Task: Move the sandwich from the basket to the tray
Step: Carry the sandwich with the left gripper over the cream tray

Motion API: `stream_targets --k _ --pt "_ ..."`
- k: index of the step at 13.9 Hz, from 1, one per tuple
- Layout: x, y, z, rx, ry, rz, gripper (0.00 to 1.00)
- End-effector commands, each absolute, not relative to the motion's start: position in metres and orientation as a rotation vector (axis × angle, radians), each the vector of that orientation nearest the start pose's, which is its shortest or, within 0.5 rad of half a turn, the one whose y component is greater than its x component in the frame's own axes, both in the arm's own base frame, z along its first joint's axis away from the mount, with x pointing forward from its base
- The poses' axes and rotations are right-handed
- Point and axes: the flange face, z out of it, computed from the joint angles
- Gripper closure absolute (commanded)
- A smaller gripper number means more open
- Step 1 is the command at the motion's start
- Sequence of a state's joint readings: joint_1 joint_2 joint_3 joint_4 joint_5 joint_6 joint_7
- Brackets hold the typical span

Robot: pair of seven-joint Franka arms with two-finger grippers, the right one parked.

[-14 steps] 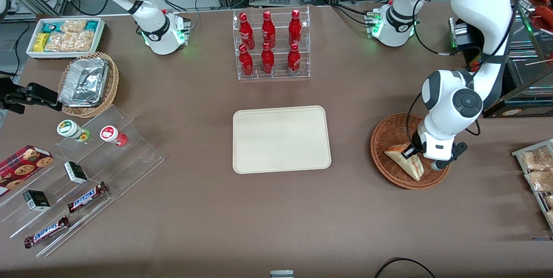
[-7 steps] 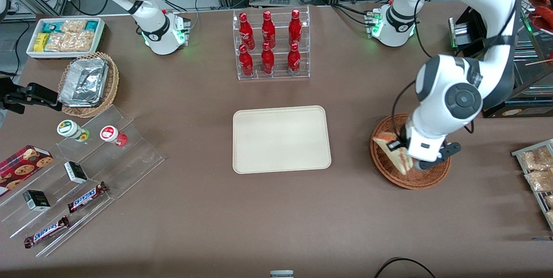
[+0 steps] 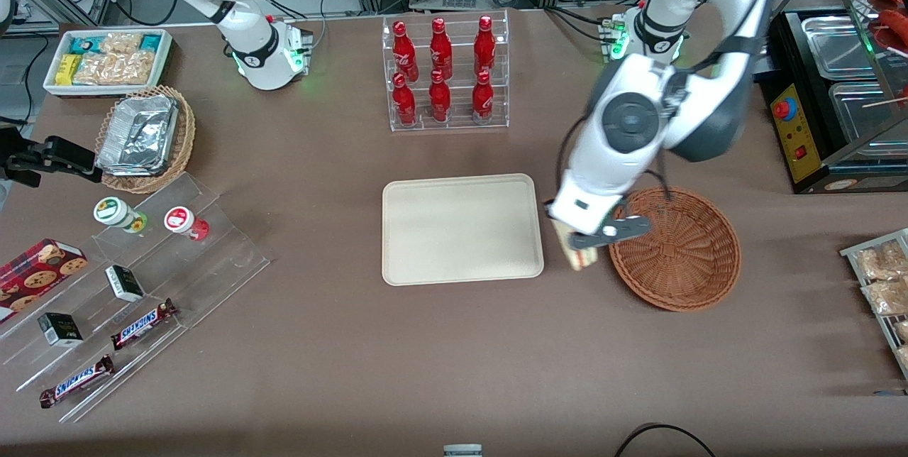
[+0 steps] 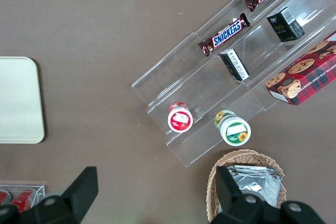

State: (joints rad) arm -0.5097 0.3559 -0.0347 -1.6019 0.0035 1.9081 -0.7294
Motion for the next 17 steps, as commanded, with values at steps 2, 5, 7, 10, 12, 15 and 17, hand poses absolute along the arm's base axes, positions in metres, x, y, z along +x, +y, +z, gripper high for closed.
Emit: stream_targets --k 2,5,7,10,12,15,17 --pt "0.553 -0.421 0.384 -3.094 -0.179 0.086 1.00" --pt "0.537 -0.467 0.353 -3.086 -0.115 0.097 1.00" --pt "0.527 -0.492 0.330 -3.107 -0.062 0.070 1.00" --pt "0.508 -0.523 0.297 -3.120 -0.034 0.035 1.00" --pt "0.502 -0.532 0.279 -3.127 -0.016 0.024 1.00" --pt "0.492 -0.542 0.256 -3.118 0.016 0.030 1.00" --pt "0.492 -0.542 0.253 -3.127 0.020 0.014 1.00"
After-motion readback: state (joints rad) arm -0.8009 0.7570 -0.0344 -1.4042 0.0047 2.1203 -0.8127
